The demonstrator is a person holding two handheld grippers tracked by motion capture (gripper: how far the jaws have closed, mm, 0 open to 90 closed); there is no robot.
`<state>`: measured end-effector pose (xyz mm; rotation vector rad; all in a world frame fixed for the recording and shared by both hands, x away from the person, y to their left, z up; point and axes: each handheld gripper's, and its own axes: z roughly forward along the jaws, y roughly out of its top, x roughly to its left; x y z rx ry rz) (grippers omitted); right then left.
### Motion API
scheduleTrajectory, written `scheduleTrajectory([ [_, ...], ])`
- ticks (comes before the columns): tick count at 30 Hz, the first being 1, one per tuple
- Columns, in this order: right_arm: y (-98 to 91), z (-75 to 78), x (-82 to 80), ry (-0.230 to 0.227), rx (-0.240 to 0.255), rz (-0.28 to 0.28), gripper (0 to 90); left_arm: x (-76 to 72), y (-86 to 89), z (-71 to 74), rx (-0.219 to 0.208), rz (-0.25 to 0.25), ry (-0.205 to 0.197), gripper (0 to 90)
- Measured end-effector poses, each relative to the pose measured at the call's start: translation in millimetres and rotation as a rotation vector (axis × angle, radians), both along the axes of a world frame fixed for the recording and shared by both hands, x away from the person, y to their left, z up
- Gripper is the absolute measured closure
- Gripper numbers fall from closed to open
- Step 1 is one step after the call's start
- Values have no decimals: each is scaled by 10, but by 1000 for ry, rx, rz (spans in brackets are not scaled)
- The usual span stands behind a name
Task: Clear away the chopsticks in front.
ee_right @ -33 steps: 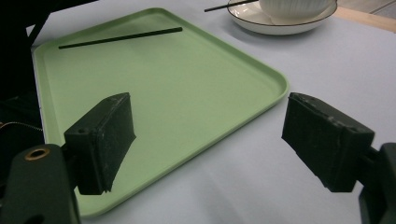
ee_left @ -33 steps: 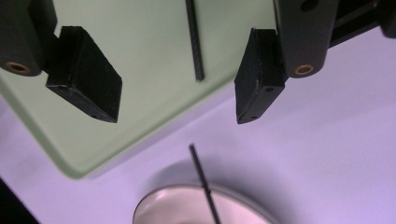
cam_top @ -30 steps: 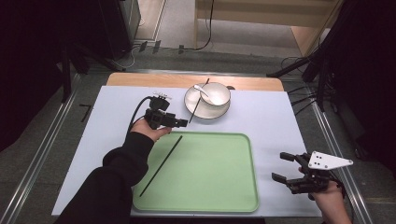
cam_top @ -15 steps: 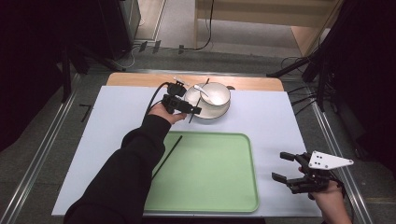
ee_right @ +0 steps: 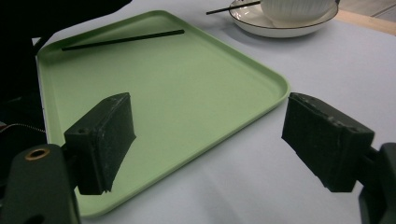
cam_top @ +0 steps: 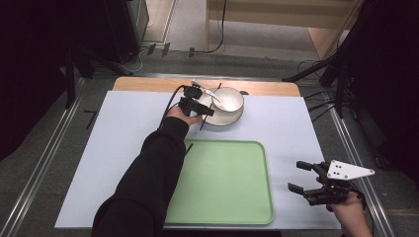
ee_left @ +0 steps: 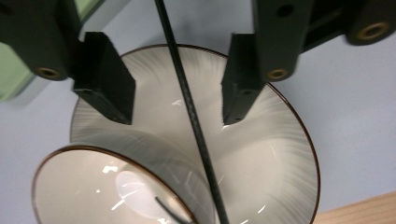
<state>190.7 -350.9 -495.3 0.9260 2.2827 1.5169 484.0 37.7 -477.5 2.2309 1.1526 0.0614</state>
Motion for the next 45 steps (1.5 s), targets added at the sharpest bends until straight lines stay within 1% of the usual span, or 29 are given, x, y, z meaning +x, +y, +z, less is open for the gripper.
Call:
scheduleTrajectory([
  [1,-2,0,0,-1,0,0,174,11,-1,-19,10,-2,2,499],
  [3,-4,0,-3,0,3,0,174,27,-10,-54,12,5,7,539],
  [4,-5,-2,-2,0,2,1,175,35,-14,-70,13,9,11,585],
  [5,-5,-2,-2,0,2,1,175,43,-13,-87,11,12,20,585],
  [7,-5,-2,-3,-1,0,2,175,61,-16,-122,5,25,42,677],
  [8,-3,-3,-4,0,2,0,175,82,-14,-154,-6,32,68,681],
  [9,-3,-3,-5,0,2,0,175,82,-14,-154,-6,32,68,694],
  [10,-4,-3,-4,0,-1,1,175,87,-22,-175,1,44,68,733],
  [12,-5,-3,-3,-1,-2,1,175,92,-26,-187,1,51,72,749],
  [13,-4,-3,-3,0,-1,2,175,96,-27,-192,4,51,74,794],
  [14,-4,-4,-3,0,-1,2,175,97,-31,-195,11,57,72,813],
  [16,-4,-5,-2,1,-4,4,175,100,-36,-197,7,80,77,837],
  [19,0,-7,-4,8,-5,6,175,99,-45,-196,15,103,67,853],
  [21,1,-7,-4,8,-4,7,175,98,-51,-191,18,122,68,854],
  [22,-2,-5,-2,1,-4,6,175,102,-45,-181,9,130,75,856],
  [26,-7,-7,-5,7,-1,5,175,105,-25,-153,3,133,81,857],
  [28,-5,-9,-4,7,-3,4,175,109,0,-123,-20,141,87,857],
  [30,-4,-9,-4,7,-4,5,175,111,41,-77,-35,143,90,858],
  [39,-4,-11,-3,7,-4,2,175,83,212,100,-21,130,104,858],
  [42,-11,-7,-9,7,0,-4,175,58,267,162,-15,121,110,858],
  [45,-9,-9,-10,10,-4,-3,175,21,319,223,-9,114,108,857],
])
